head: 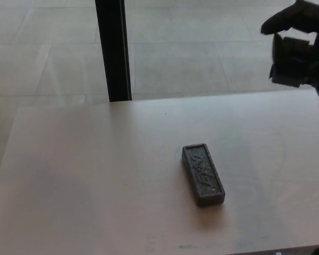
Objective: The robot uses its right hand to hold the eraser kept in the middle of the desk and use it to wipe the desk by swiping its surface twice
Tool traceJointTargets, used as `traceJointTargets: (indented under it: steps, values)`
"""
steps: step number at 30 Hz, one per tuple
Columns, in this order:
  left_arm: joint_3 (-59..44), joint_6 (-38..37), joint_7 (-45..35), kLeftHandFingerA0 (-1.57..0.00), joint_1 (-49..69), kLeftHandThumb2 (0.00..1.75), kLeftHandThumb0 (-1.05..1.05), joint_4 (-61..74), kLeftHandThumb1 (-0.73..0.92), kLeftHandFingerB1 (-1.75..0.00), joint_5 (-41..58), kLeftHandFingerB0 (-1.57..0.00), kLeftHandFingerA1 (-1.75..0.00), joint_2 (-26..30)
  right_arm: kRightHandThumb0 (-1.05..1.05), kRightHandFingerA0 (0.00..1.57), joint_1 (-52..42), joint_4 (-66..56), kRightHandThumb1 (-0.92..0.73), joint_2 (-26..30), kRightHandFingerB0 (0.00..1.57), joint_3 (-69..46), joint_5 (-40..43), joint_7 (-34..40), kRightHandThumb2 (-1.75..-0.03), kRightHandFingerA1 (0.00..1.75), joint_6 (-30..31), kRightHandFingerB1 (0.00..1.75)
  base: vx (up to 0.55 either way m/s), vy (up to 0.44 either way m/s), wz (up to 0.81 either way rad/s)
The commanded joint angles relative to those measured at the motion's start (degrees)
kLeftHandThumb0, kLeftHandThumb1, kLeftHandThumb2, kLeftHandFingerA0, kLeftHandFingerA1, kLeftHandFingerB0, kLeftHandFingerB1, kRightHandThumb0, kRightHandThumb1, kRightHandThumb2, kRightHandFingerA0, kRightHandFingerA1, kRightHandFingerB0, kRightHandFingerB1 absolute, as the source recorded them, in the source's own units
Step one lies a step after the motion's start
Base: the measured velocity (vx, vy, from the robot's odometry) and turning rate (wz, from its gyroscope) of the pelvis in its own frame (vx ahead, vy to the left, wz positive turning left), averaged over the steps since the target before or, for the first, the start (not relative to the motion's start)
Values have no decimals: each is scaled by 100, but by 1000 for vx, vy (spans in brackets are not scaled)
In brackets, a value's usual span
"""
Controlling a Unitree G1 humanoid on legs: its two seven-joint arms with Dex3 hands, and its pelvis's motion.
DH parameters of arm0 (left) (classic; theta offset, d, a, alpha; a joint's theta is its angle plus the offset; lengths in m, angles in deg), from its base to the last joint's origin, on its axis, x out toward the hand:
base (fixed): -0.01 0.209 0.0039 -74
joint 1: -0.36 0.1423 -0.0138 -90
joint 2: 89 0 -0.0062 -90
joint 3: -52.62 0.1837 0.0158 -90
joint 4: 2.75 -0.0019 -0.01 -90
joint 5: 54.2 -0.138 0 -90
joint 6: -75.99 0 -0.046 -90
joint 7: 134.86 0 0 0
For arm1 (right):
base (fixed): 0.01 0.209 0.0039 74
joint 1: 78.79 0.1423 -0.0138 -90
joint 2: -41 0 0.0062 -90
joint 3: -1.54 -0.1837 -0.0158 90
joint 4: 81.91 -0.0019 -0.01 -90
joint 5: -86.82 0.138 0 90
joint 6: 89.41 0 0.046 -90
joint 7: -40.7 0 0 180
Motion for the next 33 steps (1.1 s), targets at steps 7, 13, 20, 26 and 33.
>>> traceJointTargets:
  steps: [7,13,20,26,33]
  values:
    - [28,98,170,-55,51,64,-50,-28,88,-68,112,-44,-96,92,-12,96,-144,872,-43,-779,83,370,-493,74,-136,175,-447,161,0,0,0]
    - [122,66,132,-58,11,64,-51,-139,89,-67,54,-44,-98,162,-13,93,-376,1248,-50,-1005,82,672,-832,182,-122,175,-685,161,0,0,0]
    - [129,133,209,-55,6,66,-50,-46,90,-65,94,-42,-91,135,-14,89,-632,1540,-50,-1215,73,795,-1005,263,-112,175,-929,175,0,0,0]
    - [151,172,91,-52,97,66,-51,119,91,-64,130,-41,-89,122,-16,89,-764,1853,-48,-1256,78,767,-1130,325,-125,175,-1111,168,0,0,0]
    - [170,177,72,-51,59,66,-50,142,91,-66,127,-39,-90,126,-18,89,-1030,1965,-55,-1281,73,749,-1210,355,-108,175,-1166,170,0,0,0]
